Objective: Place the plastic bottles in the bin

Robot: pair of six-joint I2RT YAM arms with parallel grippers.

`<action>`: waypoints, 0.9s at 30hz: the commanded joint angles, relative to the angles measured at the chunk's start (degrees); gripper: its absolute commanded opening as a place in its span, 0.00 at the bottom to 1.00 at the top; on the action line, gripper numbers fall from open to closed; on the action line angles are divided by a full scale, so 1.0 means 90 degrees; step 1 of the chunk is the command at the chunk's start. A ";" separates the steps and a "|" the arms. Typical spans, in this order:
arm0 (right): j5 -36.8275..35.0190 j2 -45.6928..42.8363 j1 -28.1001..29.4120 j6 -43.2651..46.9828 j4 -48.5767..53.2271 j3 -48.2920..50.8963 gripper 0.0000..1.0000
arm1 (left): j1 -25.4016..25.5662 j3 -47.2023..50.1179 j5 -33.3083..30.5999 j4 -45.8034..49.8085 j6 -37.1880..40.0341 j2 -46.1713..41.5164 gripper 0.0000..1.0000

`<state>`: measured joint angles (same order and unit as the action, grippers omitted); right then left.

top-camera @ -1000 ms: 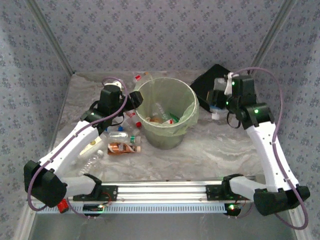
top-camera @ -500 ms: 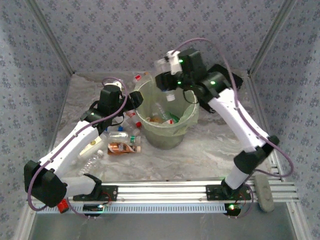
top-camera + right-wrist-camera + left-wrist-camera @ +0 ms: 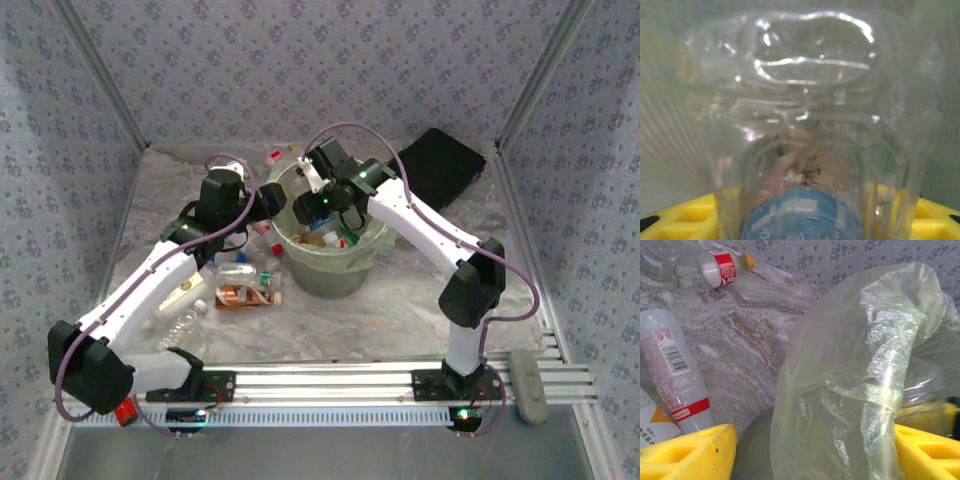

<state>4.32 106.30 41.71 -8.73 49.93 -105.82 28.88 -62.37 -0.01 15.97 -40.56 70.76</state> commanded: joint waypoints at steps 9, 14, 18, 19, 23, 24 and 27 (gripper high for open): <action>0.0224 0.0406 -0.0015 -0.0231 -0.0440 0.0793 0.51 | -0.0035 -0.0133 -0.0048 0.0296 0.0180 0.0072 0.73; 0.0407 0.0567 0.0002 -0.0317 -0.0734 0.1162 0.57 | -0.0035 -0.0184 0.0001 0.0315 0.0190 0.0104 0.73; 0.0509 0.0630 0.0022 -0.0358 -0.0851 0.1360 0.60 | -0.0034 -0.0156 -0.0009 0.0306 0.0181 0.0079 0.73; 0.0492 0.0630 0.0036 -0.0358 -0.0870 0.1376 0.63 | -0.0035 -0.0150 -0.0014 0.0305 0.0180 0.0071 0.73; 0.0362 0.0529 0.0081 -0.0301 -0.0870 0.1401 0.75 | -0.0033 -0.0146 -0.0032 0.0318 0.0180 0.0067 0.73; 0.0342 0.0500 0.0083 -0.0283 -0.0862 0.1389 0.77 | -0.0033 -0.0160 -0.0028 0.0322 0.0189 0.0072 0.73; 0.0247 0.0385 0.0084 -0.0206 -0.0765 0.1286 0.83 | -0.0026 -0.0180 -0.0031 0.0343 0.0191 0.0068 0.73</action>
<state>6.85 108.03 42.35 -10.57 39.40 -96.18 28.62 -62.87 -0.03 16.60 -40.14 71.05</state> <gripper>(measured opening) 0.819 0.733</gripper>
